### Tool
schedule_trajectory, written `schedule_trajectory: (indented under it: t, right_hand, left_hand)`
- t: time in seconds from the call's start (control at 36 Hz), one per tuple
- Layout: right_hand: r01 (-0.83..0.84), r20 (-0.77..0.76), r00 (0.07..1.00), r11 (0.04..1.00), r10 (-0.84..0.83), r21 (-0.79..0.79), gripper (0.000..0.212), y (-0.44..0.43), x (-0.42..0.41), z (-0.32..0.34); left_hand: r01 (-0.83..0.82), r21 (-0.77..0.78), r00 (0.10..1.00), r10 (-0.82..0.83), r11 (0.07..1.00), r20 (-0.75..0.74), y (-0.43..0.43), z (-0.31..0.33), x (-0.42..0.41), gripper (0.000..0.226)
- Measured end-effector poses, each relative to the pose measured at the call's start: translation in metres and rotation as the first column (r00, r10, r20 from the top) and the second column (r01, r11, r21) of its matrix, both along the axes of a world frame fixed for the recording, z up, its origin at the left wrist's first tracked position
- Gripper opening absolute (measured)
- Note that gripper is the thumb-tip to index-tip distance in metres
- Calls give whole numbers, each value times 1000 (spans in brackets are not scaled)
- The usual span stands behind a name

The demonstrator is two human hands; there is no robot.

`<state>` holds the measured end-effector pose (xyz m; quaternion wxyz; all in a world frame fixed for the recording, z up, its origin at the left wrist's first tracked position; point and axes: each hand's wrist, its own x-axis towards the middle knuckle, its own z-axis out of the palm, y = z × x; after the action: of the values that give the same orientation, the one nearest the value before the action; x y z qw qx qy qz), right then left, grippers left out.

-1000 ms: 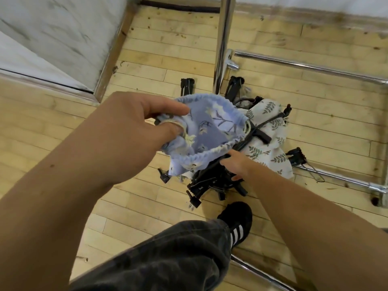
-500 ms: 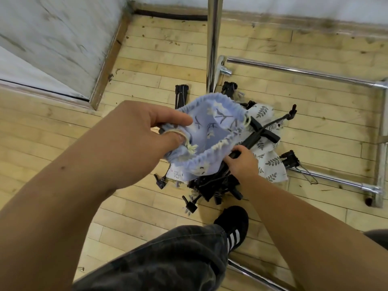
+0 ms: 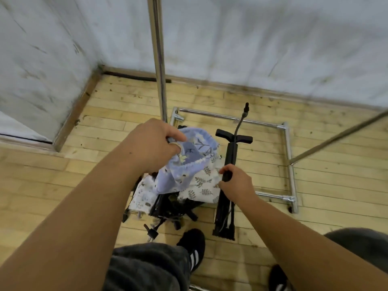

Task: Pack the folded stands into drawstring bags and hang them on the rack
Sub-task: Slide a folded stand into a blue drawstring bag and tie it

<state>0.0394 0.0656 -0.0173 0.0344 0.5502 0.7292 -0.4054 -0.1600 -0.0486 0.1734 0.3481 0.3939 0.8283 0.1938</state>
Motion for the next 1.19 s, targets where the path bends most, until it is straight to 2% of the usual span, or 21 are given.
schedule_trajectory:
  t: [0.28, 0.53, 0.72, 0.86, 1.08, 1.19]
  right_hand:
    - [8, -77, 997, 980, 8, 201, 29, 0, 108, 102]
    - [20, -102, 995, 952, 11, 304, 31, -20, 217, 160]
    - [10, -114, 993, 945, 29, 327, 33, -24, 277, 176]
    - [-3, -151, 987, 947, 54, 322, 45, -18, 298, 172]
    - [8, -242, 968, 953, 69, 304, 44, -9, 282, 176]
    - [71, -249, 968, 970, -11, 234, 39, -5, 276, 173]
  left_hand:
    - [263, 69, 965, -261, 962, -27, 46, 17, 71, 33]
    - [385, 86, 923, -386, 919, -6, 80, 27, 149, 33]
    - [383, 130, 917, -394, 914, 70, 97, 42, 196, 35]
    - [321, 147, 934, -338, 936, 117, 97, 41, 204, 34]
    - [304, 80, 948, -310, 949, 67, 98, 24, 196, 36]
    - [300, 86, 953, -302, 950, 8, 109, 17, 182, 20]
